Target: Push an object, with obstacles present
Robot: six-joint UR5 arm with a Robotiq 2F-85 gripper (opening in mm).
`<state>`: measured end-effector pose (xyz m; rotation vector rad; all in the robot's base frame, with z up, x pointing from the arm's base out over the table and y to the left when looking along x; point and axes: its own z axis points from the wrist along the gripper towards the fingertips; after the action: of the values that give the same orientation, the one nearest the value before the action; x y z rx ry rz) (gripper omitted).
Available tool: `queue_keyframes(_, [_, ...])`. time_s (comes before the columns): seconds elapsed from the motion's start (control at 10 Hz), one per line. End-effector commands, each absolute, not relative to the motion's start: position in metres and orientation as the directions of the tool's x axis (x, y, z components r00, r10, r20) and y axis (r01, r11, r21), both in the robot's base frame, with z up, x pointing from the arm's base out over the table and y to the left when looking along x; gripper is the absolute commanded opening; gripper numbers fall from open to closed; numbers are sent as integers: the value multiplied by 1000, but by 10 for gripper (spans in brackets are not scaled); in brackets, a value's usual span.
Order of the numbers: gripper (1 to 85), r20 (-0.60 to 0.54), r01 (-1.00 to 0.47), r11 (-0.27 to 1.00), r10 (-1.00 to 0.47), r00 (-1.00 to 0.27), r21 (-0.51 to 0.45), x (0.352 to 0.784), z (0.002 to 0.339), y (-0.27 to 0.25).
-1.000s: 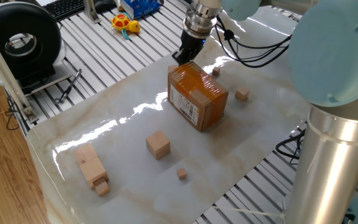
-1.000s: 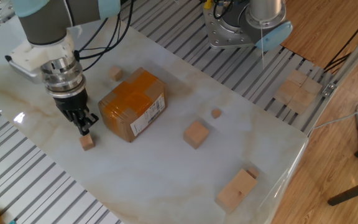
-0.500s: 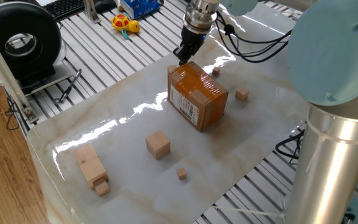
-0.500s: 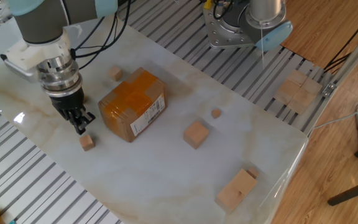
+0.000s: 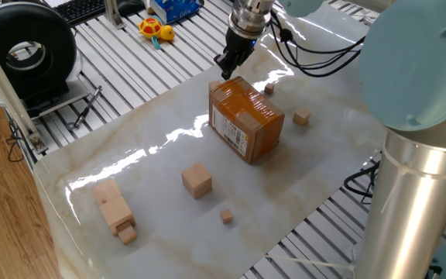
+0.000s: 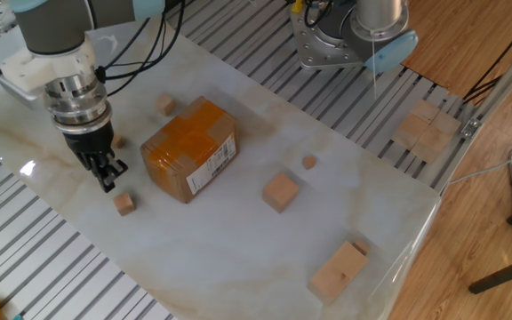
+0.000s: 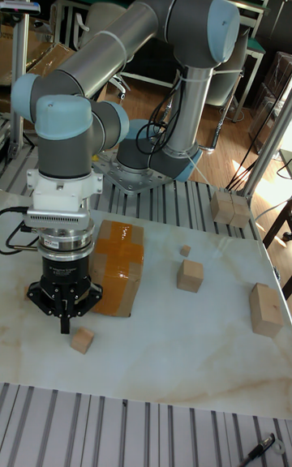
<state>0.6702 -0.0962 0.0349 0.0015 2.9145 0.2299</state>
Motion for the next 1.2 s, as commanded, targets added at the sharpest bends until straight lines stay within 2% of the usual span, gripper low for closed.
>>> queue_keyframes(0.0, [13,-226,3,988,39,-973,155,675,29,-102])
queue_keyframes(0.7, [13,-237,-19,983,25,-971,181,675,12,-65])
queue_keyframes(1.1, [13,-223,-4,985,35,-974,173,672,12,-37])
